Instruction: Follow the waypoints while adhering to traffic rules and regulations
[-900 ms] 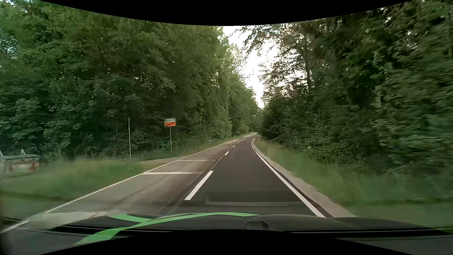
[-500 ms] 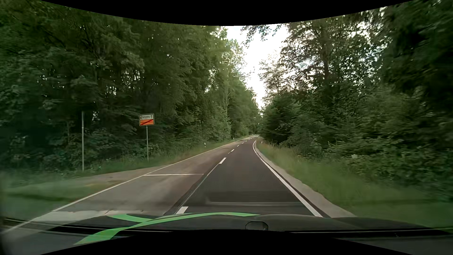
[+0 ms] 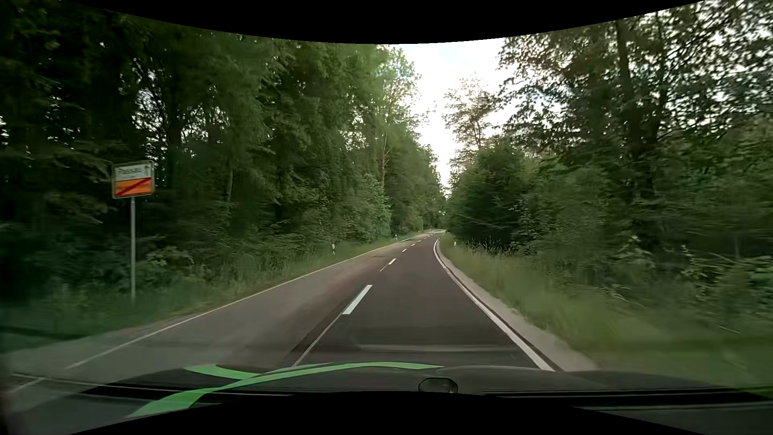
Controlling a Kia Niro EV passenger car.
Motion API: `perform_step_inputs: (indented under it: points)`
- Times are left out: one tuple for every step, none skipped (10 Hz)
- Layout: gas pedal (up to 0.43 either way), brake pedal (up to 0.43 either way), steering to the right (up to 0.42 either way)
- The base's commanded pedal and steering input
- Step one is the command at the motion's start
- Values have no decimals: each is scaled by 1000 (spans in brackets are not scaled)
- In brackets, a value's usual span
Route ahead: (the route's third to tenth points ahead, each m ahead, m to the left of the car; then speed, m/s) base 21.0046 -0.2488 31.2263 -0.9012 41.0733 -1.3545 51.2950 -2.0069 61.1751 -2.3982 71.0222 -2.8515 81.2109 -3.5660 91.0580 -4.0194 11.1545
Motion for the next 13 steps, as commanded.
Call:
perform_step_inputs:
  points:
    - [110, 0, 0]
    - [110, 0, 1]
    - [150, 0, 5]
    - [157, 0, 6]
    - [157, 0, 6]
    - [157, 0, 6]
    - [157, 0, 6]
    - [177, 0, 6]
    - [189, 0, 6]
    - [209, 0, 7]
    - [209, 0, 6]
    - [209, 0, 6]
    - [209, 0, 7]
